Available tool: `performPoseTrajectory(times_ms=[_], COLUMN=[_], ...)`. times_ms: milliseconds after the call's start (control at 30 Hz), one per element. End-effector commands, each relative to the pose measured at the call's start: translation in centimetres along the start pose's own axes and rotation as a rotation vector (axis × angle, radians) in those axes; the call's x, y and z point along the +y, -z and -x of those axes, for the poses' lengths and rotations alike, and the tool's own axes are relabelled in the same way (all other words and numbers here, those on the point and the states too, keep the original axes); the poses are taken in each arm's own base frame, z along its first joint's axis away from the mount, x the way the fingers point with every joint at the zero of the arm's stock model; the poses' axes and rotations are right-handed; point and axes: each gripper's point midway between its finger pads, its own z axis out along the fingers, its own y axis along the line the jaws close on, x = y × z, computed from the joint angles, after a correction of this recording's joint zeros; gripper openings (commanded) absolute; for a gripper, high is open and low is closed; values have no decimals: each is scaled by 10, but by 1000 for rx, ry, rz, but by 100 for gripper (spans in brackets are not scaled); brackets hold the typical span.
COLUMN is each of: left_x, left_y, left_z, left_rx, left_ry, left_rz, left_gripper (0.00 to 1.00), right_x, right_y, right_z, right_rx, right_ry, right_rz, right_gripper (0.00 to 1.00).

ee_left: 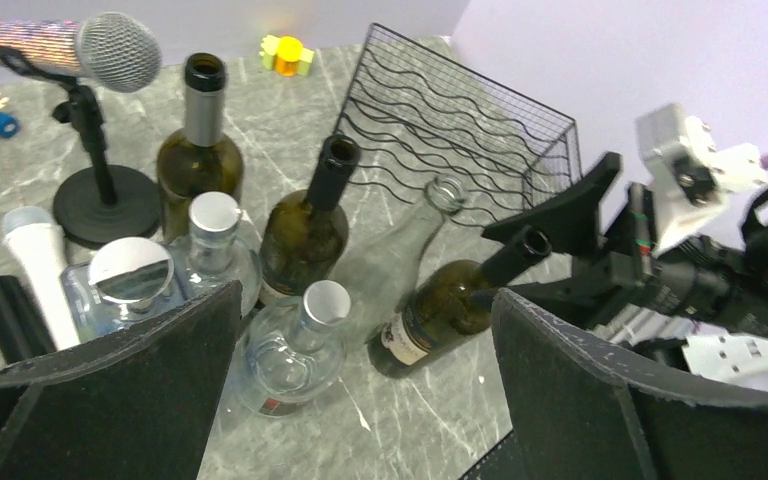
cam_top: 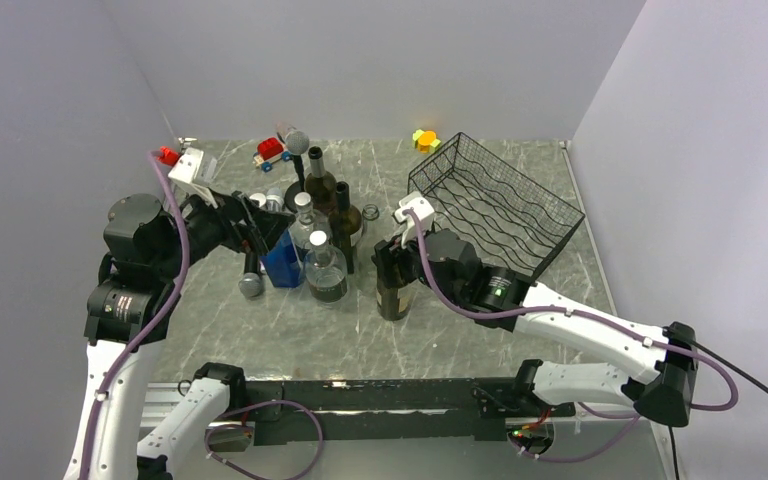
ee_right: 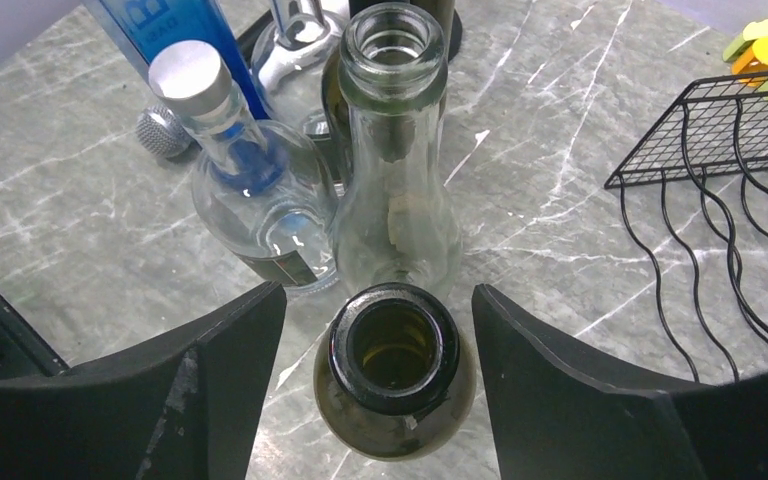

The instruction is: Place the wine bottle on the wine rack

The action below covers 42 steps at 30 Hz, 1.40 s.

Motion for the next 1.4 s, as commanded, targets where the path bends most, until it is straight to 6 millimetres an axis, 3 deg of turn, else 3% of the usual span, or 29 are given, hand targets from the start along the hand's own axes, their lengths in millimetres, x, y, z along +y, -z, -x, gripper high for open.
performPoseTrajectory(times_ms=[0,100,333,433,733,1100,1367], left_x=[-34,-59,-81,-86,-90,-121,-147], left_y=[10,18,29,30,14,-20,-19], left_z=[4,-5,-20,-30,-63,-123,-138], left_rx=[17,47,71,93,120,229,188], left_ry=[-55,-77,-86,-59,37,71,4], left_rz=[-180,-336,-499,-561,-636,-704,-760], left_gripper=[99,99,99,99,99,99,99], right_x=[5,4,-4,-4,17,32,44], right_y=[-8,-10,-8,0,47,84,112], right_z=[1,-2,-3,14,83,110,133], right_rx=[-10,1,21,0,-80,-176,-240], right_ry=[-15,-20,-58,-68,-126,-216,-252], right_rz=[-7,-18,-76,-73,101,250,363], right_gripper=[75,71,16,0,0,0,0])
